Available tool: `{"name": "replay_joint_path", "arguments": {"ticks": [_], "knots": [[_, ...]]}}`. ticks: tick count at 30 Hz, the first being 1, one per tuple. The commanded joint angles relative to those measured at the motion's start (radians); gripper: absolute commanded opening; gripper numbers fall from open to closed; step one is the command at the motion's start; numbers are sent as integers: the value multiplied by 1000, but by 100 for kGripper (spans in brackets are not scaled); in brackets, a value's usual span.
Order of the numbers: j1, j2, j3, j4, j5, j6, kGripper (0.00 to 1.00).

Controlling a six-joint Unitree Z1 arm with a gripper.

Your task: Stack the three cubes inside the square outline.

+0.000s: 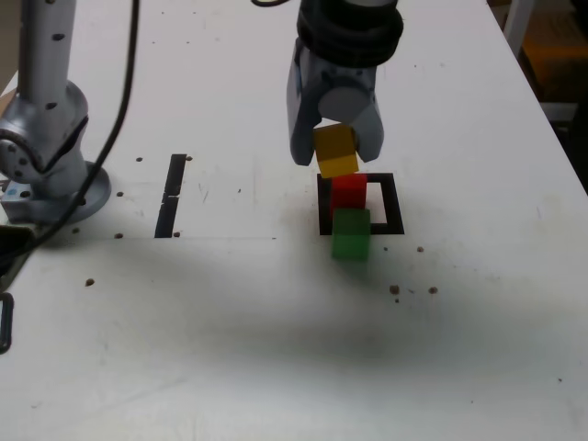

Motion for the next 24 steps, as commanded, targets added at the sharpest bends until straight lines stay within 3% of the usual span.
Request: {"name": "replay_joint_path", "arguments": {"ticks": [1,15,24], "knots": [[9,10,-6,-4,1,16,18],[40,102,-25,-41,-12,91,18],[49,120,-24,-47,-1,100,19]]}}
